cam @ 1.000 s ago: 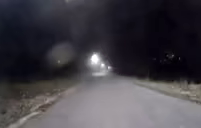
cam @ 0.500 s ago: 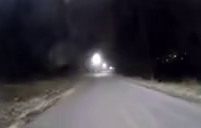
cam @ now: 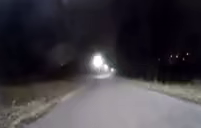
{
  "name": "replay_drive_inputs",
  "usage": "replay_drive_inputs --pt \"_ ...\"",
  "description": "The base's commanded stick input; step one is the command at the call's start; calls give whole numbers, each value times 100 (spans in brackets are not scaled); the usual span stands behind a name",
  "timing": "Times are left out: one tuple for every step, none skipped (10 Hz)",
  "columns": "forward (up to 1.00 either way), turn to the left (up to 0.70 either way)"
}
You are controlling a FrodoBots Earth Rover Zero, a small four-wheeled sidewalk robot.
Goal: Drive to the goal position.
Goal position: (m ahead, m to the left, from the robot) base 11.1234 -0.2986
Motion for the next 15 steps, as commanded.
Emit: replay_drive_inputs --pt "100 7" --pt "100 5" --pt "100 4" --pt "100 4" --pt "100 4" --pt "100 4" --pt "100 4" --pt "100 4" --pt "100 4" --pt "100 4" --pt "100 4" --pt "100 4" --pt "100 4" --pt "100 4" --pt "100 4"
